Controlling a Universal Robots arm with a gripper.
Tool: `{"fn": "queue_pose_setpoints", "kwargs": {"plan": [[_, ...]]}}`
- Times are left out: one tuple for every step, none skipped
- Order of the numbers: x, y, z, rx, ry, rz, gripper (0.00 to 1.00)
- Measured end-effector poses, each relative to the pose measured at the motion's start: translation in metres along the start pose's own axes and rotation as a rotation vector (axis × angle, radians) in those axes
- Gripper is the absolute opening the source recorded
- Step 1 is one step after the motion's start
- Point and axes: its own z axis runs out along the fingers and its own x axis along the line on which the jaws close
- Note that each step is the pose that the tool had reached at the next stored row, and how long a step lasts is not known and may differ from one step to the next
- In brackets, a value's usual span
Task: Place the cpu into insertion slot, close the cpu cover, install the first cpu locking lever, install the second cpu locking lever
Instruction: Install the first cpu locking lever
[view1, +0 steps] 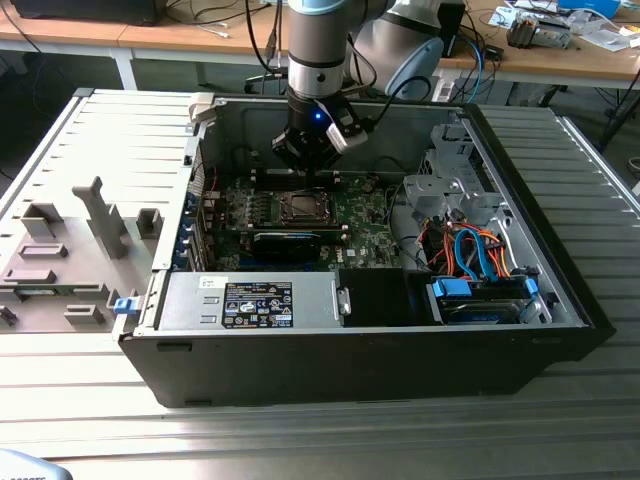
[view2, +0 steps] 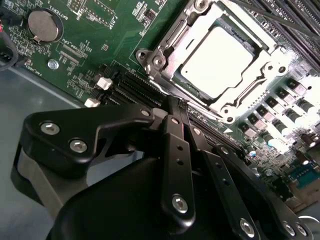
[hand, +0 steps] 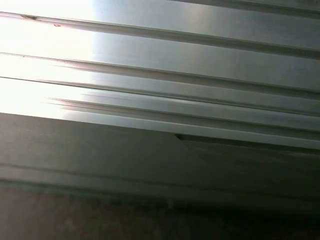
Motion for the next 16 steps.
{"fn": "queue_pose_setpoints", "kwargs": {"plan": [[0.0001,-0.0008,0.0002,-0.0001,-0.0001,0.0,0.11],[0.0005,-0.0018,0.0004,-0.0001,-0.0001,0.0,0.11],[0.0007,-0.0021,0.0006,-0.0001,-0.0001,0.0,0.11],[0.0007,-0.0021,0.0011,-0.0002,-0.0002,0.0,0.11],[0.0007,-0.0021,0.0016,-0.0001,0.0,0.0,0.11],[0.0007,-0.0021,0.0026,-0.0002,0.0003,0.0,0.11],[0.0006,-0.0021,0.0034,-0.0003,0.0006,0.0,0.11],[0.0005,-0.0022,0.0041,-0.0003,0.001,0.0,0.11],[0.0003,-0.0022,0.0052,-0.0004,0.0017,0.0,0.11],[0.0001,-0.0022,0.006,-0.0004,0.0023,0.0,0.11],[-0.0001,-0.0022,0.0069,-0.0007,0.003,0.0,0.11],[-0.0003,-0.0023,0.0075,-0.0007,0.0039,0.0,0.11],[-0.0005,-0.0024,0.0082,-0.0007,0.0047,0.0,0.11],[-0.0007,-0.0024,0.0087,-0.0008,0.005,0.0,0.11],[-0.001,-0.0024,0.0095,-0.0011,0.0053,0.0,0.11],[-0.0013,-0.0025,0.0099,-0.0014,0.0051,0.0,0.11]]}}
